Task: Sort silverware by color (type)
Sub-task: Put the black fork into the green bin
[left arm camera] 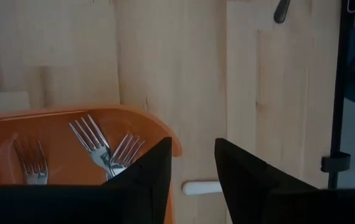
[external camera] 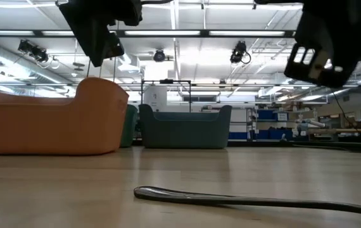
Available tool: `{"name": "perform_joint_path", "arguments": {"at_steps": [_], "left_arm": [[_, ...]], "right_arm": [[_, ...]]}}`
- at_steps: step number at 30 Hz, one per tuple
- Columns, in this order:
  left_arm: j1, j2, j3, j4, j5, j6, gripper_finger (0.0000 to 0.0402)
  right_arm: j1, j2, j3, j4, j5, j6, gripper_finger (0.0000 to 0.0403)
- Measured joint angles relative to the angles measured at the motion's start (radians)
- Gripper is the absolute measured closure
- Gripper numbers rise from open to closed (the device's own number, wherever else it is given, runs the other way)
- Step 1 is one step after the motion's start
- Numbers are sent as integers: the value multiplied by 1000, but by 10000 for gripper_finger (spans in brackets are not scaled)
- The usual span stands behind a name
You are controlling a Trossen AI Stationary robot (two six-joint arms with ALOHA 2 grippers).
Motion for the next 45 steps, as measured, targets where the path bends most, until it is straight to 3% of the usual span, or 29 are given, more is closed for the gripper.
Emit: {"name": "perform_joint_path", "arguments": {"at_steps": [11, 22, 33, 45], "left_arm": [[3, 0, 0, 5, -2, -3, 269], [2, 0, 0, 6, -2, -3, 269], [2, 0, 0, 11, -1, -29, 269], [0, 0, 0, 12, -1, -47, 269]], "right_arm": [[61, 143, 0, 84, 0, 84, 305], [93, 139, 0, 98, -56, 342, 305], [135, 138, 0, 66, -9, 594, 305], [141, 138, 0, 58, -7, 670, 305]]}}
